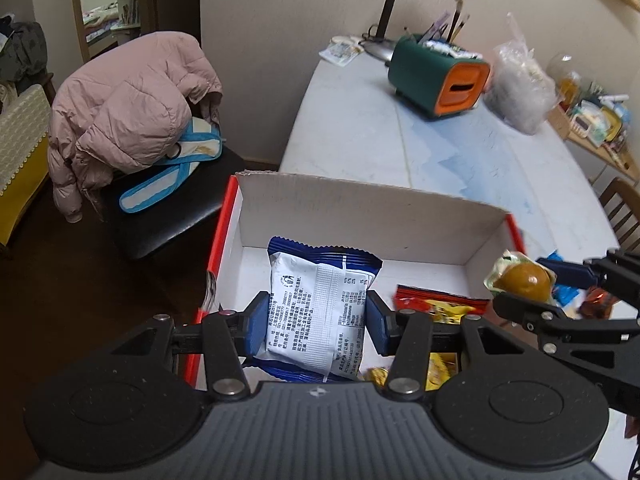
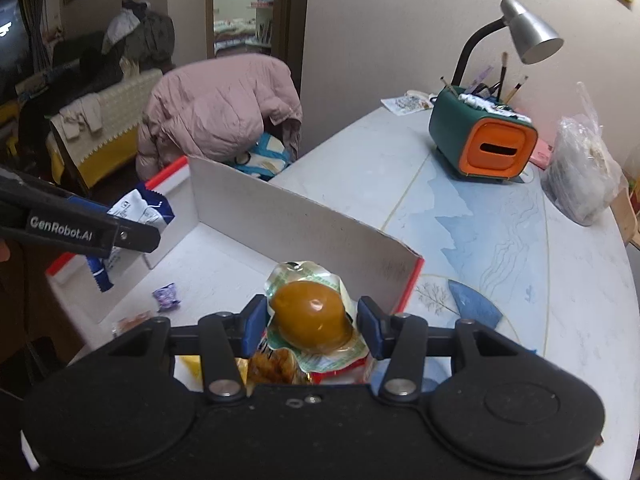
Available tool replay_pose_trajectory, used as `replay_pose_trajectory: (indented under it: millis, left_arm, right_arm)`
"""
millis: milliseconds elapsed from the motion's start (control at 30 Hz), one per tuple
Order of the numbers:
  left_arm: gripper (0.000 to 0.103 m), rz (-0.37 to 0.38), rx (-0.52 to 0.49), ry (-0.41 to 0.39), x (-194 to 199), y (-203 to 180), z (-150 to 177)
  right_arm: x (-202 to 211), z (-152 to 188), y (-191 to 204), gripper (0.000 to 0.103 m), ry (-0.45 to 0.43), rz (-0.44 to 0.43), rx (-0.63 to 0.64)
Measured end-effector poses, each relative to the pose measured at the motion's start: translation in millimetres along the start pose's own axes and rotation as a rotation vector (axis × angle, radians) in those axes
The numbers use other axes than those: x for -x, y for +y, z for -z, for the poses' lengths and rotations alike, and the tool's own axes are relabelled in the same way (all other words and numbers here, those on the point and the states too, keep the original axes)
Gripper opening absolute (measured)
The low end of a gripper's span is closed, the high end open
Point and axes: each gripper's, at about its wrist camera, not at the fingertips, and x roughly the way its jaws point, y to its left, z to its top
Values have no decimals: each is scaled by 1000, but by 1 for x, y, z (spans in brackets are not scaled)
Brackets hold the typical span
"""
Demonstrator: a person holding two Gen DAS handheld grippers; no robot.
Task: Organize snacks
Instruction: 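Carry the pastry packet and orange candy into the red box with both grippers, then open both grippers to release the pastry packet and orange candy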
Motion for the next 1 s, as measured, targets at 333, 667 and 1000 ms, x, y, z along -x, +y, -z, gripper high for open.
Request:
replay_pose_trajectory:
  millis: [333, 667, 1000]
  left_arm:
    - [49, -34, -83, 97, -44, -10, -7]
    - [49, -52, -143, 186, -67, -11, 3]
    - [53, -49, -143, 218, -74, -11, 1]
  right_arm:
    - [-53, -15, 7, 48, 68, -5, 30]
    - [-76, -12, 7, 51, 114, -9, 9]
    - [-83, -4, 5, 66, 136, -27, -30]
